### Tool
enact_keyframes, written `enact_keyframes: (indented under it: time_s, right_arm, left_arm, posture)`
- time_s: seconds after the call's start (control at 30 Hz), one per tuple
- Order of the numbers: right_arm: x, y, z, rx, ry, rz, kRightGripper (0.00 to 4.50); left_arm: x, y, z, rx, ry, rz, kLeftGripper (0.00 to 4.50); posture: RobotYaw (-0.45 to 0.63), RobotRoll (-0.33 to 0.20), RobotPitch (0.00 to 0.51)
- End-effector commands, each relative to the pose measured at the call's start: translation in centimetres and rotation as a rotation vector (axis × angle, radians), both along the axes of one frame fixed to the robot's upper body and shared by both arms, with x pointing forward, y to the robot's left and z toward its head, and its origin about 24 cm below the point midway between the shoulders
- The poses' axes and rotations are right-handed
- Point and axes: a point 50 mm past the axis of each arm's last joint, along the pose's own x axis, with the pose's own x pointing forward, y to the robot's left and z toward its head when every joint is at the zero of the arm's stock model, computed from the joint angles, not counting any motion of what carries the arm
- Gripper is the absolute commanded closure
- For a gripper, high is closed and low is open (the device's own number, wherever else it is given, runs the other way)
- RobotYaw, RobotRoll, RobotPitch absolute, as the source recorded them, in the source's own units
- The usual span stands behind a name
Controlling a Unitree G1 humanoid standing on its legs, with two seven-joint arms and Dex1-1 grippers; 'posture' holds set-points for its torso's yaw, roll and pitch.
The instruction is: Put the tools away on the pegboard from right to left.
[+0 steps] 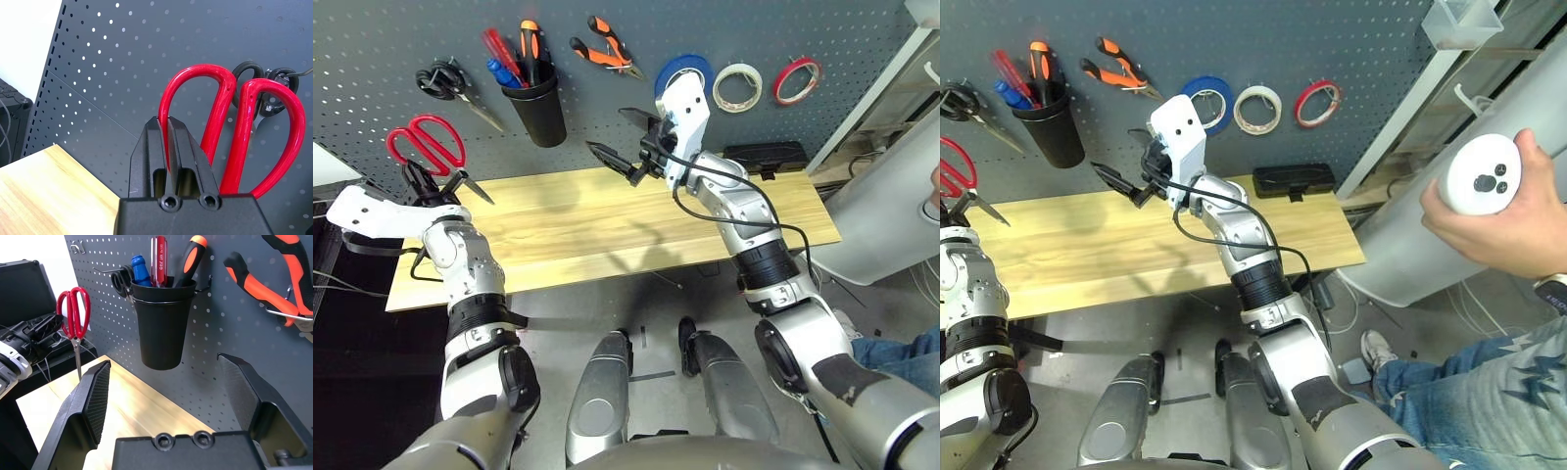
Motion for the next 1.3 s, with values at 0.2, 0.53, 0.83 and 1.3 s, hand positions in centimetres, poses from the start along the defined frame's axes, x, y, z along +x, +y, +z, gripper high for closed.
enact_keyframes:
  time_s: [0.2,0.53,0.83,1.3]
  right_arm:
    - [0.1,0.1,0.3,0.015,-0.011,-0.001,0.0]
    - [0.2,0.1,0.4,0.016,-0.015,-0.008,0.0]
    - [0.3,0.0,0.4,0.016,-0.017,-0.018,0.0]
    - [0.5,-0.4,0.3,0.015,-0.017,-0.041,0.0]
  left_arm:
    - [0.8,-0.2,2.3,0.003,-0.078,-0.006,4.47]
    - [1.5,-0.1,2.8,-0.011,-0.085,-0.021,4.47]
    - [2.7,0.0,3.3,-0.026,-0.061,-0.037,4.47]
    - [5.5,-0.8,2.6,-0.061,0.081,-0.086,4.47]
  posture:
    - [0.11,0.0,0.207]
    - [0.11,0.0,0.204]
    - [0.1,0.0,0.197]
    - [0.08,0.0,0.19]
